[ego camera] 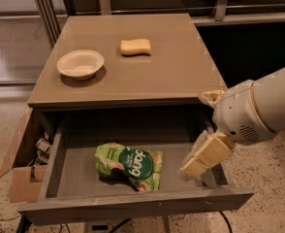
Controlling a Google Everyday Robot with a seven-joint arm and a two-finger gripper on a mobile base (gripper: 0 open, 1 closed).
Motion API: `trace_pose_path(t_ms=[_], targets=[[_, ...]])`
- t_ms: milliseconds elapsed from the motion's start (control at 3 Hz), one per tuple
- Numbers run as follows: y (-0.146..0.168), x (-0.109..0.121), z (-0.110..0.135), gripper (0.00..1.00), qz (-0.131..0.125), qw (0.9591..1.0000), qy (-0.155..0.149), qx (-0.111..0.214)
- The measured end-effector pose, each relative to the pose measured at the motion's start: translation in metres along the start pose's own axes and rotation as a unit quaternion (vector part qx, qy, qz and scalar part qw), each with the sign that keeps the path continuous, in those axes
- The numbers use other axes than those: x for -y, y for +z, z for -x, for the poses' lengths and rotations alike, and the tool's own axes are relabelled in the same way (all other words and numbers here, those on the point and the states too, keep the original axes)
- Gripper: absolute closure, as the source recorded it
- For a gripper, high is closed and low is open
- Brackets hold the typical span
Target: Pick green rice chip bag from top drawer and place on counter
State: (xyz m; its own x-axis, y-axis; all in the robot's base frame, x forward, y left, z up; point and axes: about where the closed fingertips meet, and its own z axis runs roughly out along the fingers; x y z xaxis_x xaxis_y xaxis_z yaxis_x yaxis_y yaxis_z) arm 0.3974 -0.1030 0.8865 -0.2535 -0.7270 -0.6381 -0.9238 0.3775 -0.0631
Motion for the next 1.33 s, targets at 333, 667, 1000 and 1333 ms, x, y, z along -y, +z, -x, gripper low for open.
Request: trace_pose_path(t_ms=[333, 667, 1000, 1333], targets=[[0.026, -0.002, -0.006, 0.00, -0.003, 0.9998, 0.013, -0.012], [0.067, -0.002, -0.015, 0.00, -0.018, 0.9986, 0.047, -0.015], [0.090, 0.000, -0.018, 0.00, -0.043, 0.9967, 0.068, -0.004], [0.122, 0.004, -0.016, 0.00, -0.068, 0.9942, 0.083, 0.001]])
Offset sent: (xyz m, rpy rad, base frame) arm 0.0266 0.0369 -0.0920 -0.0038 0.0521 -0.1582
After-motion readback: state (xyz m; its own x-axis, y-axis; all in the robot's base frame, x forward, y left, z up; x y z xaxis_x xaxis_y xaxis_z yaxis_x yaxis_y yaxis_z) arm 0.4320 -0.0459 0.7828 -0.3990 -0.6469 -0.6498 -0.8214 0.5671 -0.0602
